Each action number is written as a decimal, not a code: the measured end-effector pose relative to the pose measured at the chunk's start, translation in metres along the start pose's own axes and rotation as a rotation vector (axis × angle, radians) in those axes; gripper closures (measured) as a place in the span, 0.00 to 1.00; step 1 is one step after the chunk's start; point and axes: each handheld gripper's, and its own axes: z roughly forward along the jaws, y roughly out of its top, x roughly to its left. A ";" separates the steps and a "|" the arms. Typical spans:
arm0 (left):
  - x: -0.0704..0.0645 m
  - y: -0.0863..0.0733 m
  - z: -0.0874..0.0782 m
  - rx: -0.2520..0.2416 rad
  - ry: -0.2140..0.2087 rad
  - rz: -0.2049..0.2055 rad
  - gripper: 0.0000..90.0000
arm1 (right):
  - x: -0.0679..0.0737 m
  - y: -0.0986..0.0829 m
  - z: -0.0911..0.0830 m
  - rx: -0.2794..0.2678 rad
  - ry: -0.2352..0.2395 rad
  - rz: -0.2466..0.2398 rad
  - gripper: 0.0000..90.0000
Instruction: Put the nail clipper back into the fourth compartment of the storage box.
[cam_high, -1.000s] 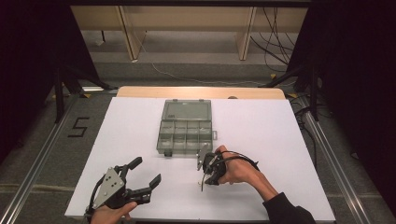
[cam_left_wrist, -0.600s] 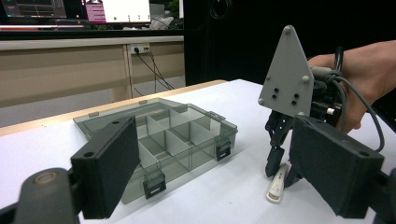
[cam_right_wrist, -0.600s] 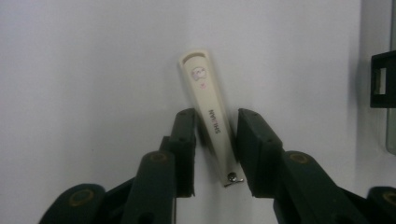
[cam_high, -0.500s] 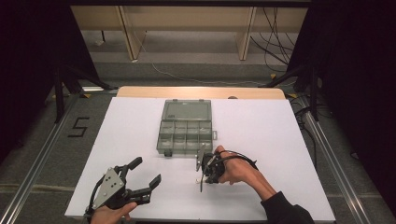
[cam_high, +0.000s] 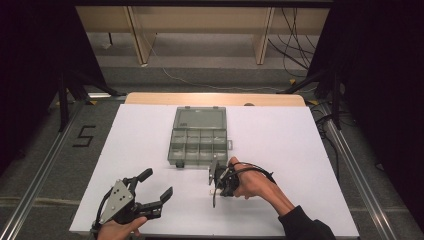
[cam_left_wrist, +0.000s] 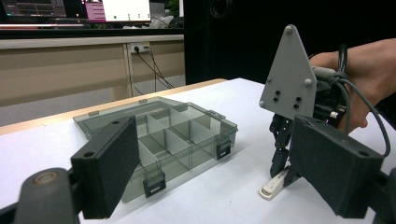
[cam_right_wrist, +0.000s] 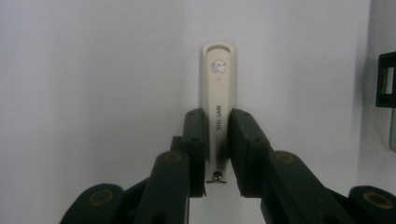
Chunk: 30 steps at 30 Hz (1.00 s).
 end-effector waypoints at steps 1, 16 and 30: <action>0.000 0.000 0.000 0.001 0.001 0.000 0.17 | 0.000 0.000 0.000 0.002 -0.003 -0.001 0.86; 0.001 0.000 0.000 -0.003 0.002 0.005 0.17 | 0.000 0.001 -0.011 -0.074 -0.013 0.032 0.86; 0.001 0.000 -0.001 0.003 0.016 0.000 0.17 | -0.023 -0.014 -0.044 -0.284 -0.124 0.216 0.86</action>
